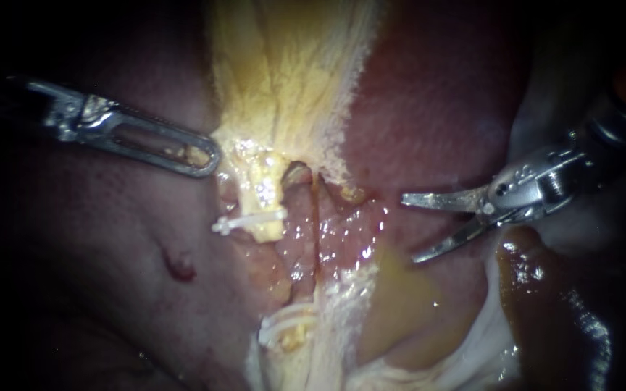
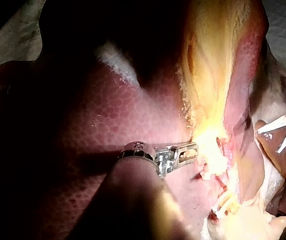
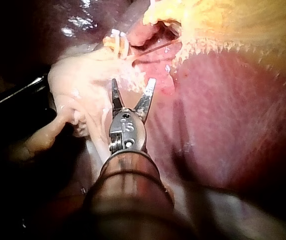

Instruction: Go back from the cut left tube

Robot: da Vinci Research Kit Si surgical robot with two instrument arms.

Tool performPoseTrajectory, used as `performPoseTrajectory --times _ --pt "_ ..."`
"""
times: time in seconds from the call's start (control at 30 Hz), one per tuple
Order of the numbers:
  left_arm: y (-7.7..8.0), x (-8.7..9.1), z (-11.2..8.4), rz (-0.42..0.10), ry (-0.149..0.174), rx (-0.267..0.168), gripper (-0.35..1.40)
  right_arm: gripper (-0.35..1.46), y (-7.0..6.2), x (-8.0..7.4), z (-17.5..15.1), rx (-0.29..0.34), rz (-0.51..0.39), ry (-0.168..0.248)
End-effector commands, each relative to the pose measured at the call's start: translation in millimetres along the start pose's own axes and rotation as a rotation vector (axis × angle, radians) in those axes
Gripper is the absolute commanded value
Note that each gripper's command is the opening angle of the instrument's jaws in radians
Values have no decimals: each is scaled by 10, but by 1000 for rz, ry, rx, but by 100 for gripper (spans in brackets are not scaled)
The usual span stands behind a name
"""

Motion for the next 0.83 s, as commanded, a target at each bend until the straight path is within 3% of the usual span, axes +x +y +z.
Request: performPoseTrajectory --times 0.03,0.33,0.83 --pt "0 0 5 0 1 0 -35 145 0 0 0 0 0 0" --pt "-1 4 48 5 21 22 -35 145 2 1 -1 -4 3 15" --pt "-1 5 50 5 18 24 -35 145 4 1 -3 -6 5 23"
